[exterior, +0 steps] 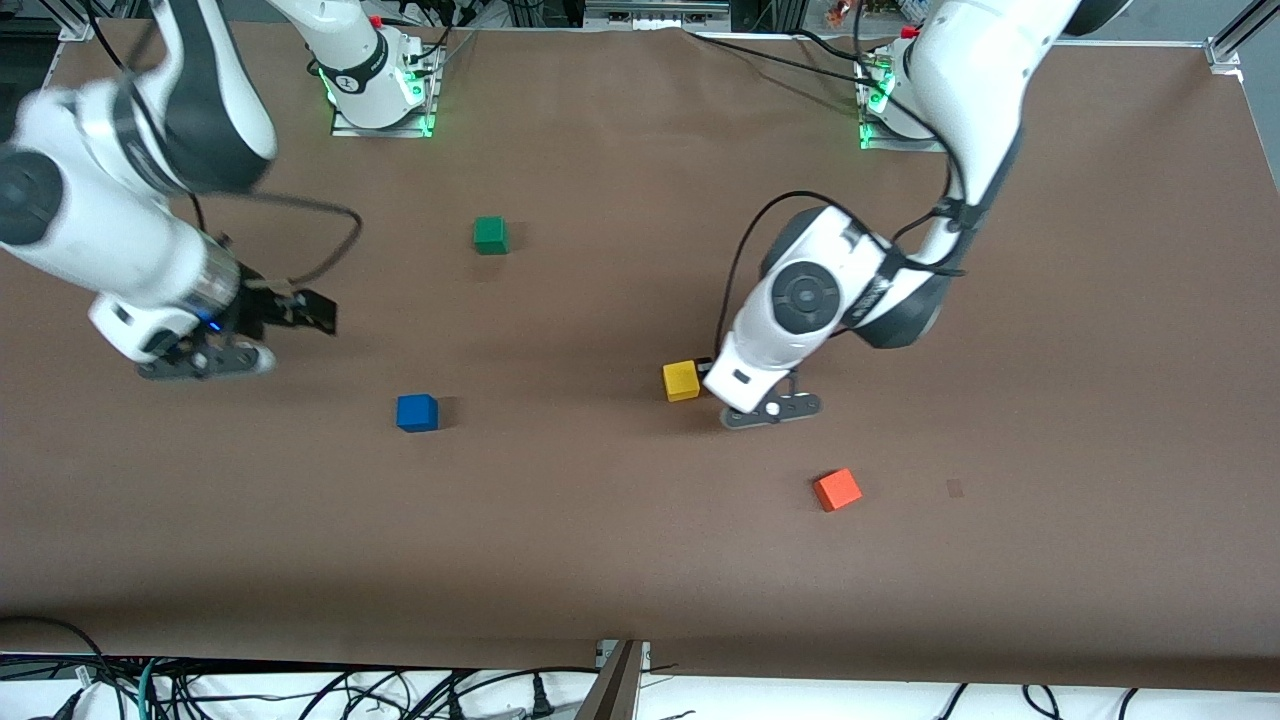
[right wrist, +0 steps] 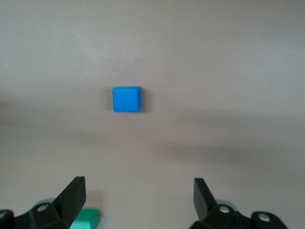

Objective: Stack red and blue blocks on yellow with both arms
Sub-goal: 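Carry the red cube over the yellow cube while the right gripper reaches the blue cube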

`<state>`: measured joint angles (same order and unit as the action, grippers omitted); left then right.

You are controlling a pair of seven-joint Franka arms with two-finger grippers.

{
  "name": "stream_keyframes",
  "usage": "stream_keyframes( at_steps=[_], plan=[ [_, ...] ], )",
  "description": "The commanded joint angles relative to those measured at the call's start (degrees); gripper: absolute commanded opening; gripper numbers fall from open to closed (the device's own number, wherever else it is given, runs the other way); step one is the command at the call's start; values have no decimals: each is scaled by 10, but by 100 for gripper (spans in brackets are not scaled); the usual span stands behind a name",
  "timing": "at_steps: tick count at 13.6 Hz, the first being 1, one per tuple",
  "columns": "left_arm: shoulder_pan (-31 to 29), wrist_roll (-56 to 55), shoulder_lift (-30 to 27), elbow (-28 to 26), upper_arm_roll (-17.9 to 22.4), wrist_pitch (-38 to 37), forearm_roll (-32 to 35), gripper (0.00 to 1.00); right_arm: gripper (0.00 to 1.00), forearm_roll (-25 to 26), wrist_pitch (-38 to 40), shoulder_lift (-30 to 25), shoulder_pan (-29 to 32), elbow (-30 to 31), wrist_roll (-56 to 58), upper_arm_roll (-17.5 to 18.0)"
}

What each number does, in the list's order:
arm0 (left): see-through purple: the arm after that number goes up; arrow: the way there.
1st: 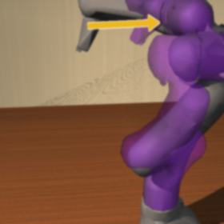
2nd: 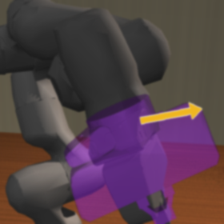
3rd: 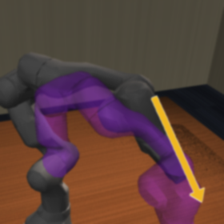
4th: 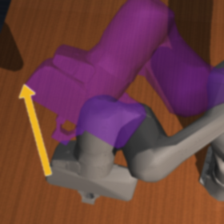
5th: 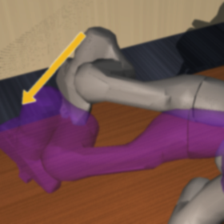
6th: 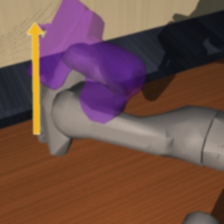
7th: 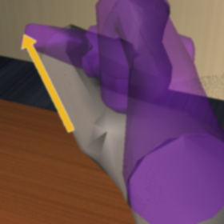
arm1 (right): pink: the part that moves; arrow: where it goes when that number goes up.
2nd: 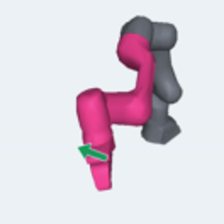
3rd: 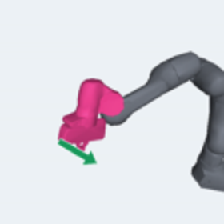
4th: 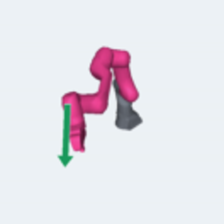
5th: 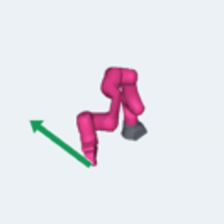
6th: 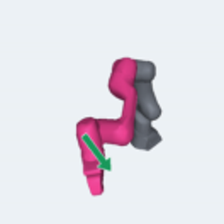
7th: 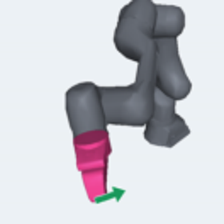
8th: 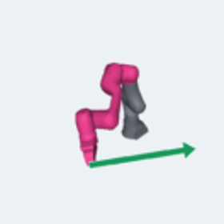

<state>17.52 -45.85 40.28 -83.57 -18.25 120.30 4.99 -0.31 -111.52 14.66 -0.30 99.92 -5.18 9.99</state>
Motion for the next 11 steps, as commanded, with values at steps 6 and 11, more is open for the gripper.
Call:
stream_keyframes(
  at_steps=[6, 11],
  plan=[
    [131, -73, 71, 84, 87, -9, 13, 22, 100, -2, -283, 160, -34, 55, -62, 1],
    [137, -88, 68, 83, 86, -10, 15, 24, 92, -1, -367, 216, -44, 56, -69, 0]
  ],
)
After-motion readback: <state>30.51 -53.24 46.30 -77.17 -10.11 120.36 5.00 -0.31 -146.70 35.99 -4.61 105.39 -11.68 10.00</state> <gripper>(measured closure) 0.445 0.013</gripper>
